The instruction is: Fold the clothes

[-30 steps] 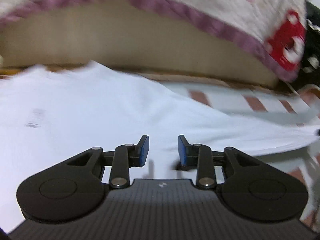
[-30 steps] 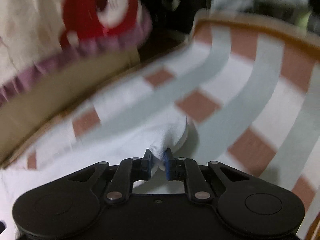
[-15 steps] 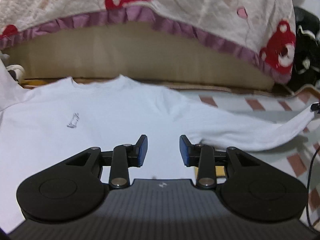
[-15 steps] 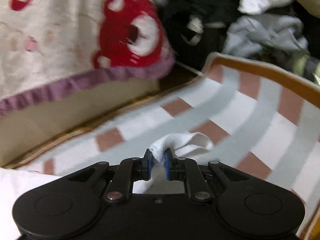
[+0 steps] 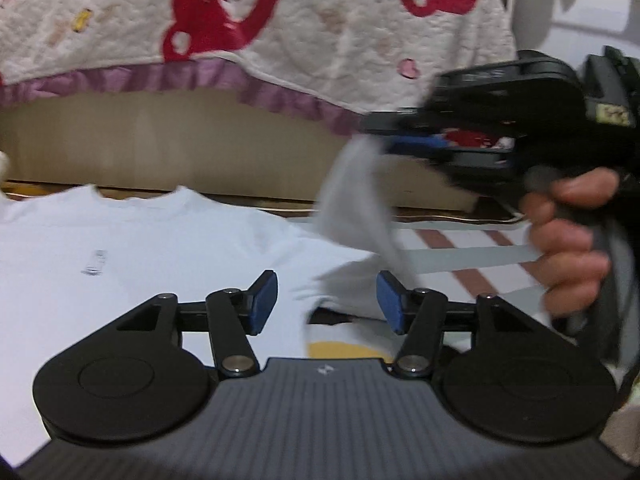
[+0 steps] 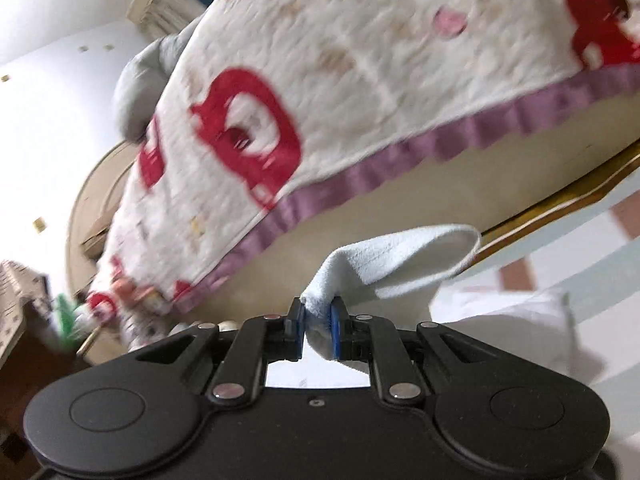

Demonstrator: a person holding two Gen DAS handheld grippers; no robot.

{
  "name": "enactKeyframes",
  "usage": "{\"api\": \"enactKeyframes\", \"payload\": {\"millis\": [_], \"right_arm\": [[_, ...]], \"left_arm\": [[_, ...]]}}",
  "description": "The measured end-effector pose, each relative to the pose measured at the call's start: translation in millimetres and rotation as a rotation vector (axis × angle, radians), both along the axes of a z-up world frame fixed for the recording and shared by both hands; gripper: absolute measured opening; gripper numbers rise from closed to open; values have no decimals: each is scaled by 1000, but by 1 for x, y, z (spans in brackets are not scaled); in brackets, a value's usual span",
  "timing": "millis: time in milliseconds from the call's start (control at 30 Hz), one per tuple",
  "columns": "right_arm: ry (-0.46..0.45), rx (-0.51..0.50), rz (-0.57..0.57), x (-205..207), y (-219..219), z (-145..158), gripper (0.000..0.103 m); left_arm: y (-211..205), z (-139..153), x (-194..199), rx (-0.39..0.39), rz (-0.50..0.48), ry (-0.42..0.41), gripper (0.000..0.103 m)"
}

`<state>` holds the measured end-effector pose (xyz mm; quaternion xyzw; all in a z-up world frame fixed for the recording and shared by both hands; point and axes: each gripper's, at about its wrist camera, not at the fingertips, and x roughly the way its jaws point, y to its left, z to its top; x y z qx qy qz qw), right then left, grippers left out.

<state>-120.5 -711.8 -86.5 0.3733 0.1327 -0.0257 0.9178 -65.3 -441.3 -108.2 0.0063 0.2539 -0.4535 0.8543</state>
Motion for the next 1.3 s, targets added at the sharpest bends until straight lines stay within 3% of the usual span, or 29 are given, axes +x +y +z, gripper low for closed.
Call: {"api": "enactKeyframes", "payload": {"millis": [67, 267, 333, 400, 467, 500, 567, 733, 800, 900, 933, 1000, 1067, 1167, 1300], "right_arm": [[-6, -3, 54, 6, 8, -6, 15], [-66, 46, 179, 17, 12, -16, 15], [-72, -16, 222, 19, 19, -16, 15], [-82, -111, 258, 21, 29, -13, 16], [-108, -140, 299, 21, 36, -11, 17], [-113, -148, 312, 22, 37, -10, 17], [-111, -164, 329, 25, 37, -9, 20], [95, -227, 188, 29, 21, -26, 37], [242, -342, 53, 34, 27, -37, 45], [470, -536, -145, 43, 42, -57, 48], [500, -528, -104, 46, 44, -65, 47], [517, -478, -48, 53, 46, -75, 46], [509, -416, -10, 61, 46, -82, 47], [487, -369, 15, 74, 43, -92, 56], [524, -415, 8, 97, 46, -116, 57]], "left_arm": [[-11, -5, 7, -43, -30, 22, 60], [-31, -20, 43, -203, 46, 205, 61], [-26, -20, 57, -273, 68, 257, 61], [-16, -18, 68, -303, 89, 258, 59], [-11, -18, 74, -259, 118, 214, 34], [-9, -18, 76, -234, 127, 199, 9], [-6, -17, 84, -187, 175, 163, 6], [19, -5, 116, -160, 294, 107, 6], [34, -2, 132, -169, 348, 100, 6], [57, -13, 161, -165, 427, 181, 6], [63, -18, 169, -158, 450, 215, 6], [74, -26, 184, -149, 490, 276, 6], [83, -27, 191, -173, 483, 278, 6], [82, -27, 197, -150, 467, 246, 6], [73, -24, 200, -162, 392, 211, 6]]}}
